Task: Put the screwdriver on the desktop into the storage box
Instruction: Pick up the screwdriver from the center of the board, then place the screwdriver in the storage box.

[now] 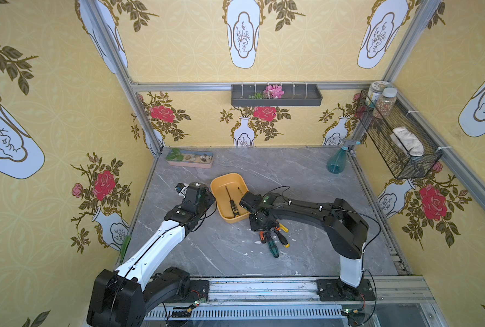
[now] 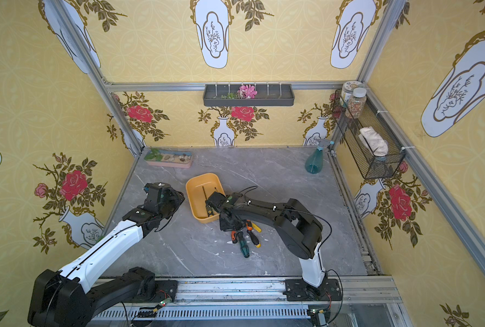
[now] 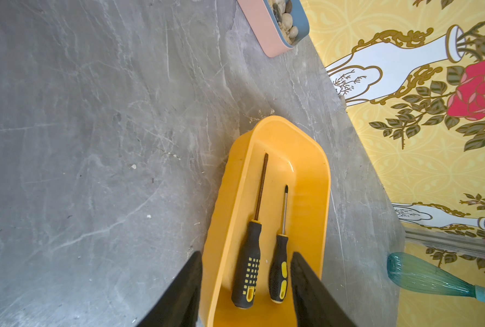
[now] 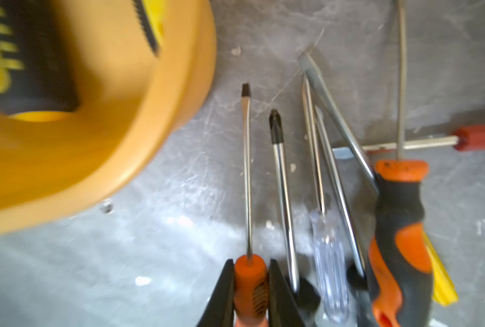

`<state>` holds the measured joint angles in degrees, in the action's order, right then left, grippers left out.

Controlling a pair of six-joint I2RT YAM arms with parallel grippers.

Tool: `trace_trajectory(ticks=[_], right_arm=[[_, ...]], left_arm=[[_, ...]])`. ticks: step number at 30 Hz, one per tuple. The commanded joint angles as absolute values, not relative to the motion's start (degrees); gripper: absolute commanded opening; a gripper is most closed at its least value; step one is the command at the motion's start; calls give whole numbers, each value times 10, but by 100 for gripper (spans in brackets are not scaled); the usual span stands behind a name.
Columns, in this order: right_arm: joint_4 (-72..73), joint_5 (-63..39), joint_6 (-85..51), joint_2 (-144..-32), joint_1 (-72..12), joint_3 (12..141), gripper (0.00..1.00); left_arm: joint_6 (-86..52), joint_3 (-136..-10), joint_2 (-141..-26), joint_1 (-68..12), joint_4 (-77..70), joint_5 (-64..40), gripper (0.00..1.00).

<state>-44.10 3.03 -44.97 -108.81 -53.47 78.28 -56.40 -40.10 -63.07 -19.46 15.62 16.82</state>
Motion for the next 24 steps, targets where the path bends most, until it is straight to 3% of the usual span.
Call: trace_trajectory(ticks=[1, 9, 24], right_arm=[[-465, 22, -473, -1055, -535, 776, 10], [-500, 31, -442, -994, -521, 818, 9], [-498, -42, -285, -1272, -481, 1170, 9]], left_arm=[[-572, -394, -629, -189, 139, 154, 52], [-593, -370, -625, -160, 101, 117, 52], [-569, -349, -603, -127, 103, 68, 52]])
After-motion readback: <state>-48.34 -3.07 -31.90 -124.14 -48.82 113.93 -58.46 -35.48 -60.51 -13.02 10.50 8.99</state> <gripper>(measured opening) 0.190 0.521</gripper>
